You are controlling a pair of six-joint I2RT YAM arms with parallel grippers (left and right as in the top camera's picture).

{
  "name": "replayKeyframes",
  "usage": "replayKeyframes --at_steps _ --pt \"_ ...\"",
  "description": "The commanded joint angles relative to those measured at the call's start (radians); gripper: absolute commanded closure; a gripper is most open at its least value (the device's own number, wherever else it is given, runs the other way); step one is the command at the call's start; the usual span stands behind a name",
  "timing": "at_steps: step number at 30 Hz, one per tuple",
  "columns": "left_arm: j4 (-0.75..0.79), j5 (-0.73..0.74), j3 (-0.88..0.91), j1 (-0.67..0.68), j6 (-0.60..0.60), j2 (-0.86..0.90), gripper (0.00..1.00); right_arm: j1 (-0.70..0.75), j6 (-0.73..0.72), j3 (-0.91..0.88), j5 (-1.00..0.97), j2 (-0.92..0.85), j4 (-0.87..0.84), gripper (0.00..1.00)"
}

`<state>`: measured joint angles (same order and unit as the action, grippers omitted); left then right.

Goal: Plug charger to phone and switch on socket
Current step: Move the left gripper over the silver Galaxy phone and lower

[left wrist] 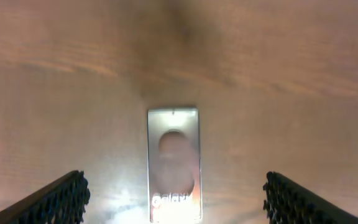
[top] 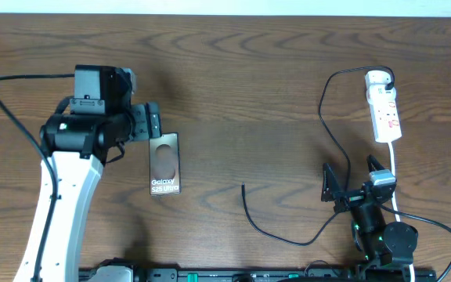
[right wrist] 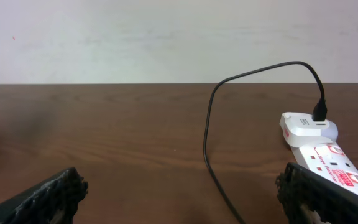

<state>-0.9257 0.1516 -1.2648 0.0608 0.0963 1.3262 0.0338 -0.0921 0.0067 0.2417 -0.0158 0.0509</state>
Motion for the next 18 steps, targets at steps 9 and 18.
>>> replayKeyframes --at_steps 9,18 --pt "-0.062 0.006 0.003 0.002 -0.017 0.061 0.18 -0.009 -0.008 -0.001 -0.004 0.001 0.005 0.01" --pt "-0.095 0.006 0.030 0.007 -0.016 0.146 0.00 -0.009 -0.008 -0.001 -0.004 0.001 0.005 0.01"
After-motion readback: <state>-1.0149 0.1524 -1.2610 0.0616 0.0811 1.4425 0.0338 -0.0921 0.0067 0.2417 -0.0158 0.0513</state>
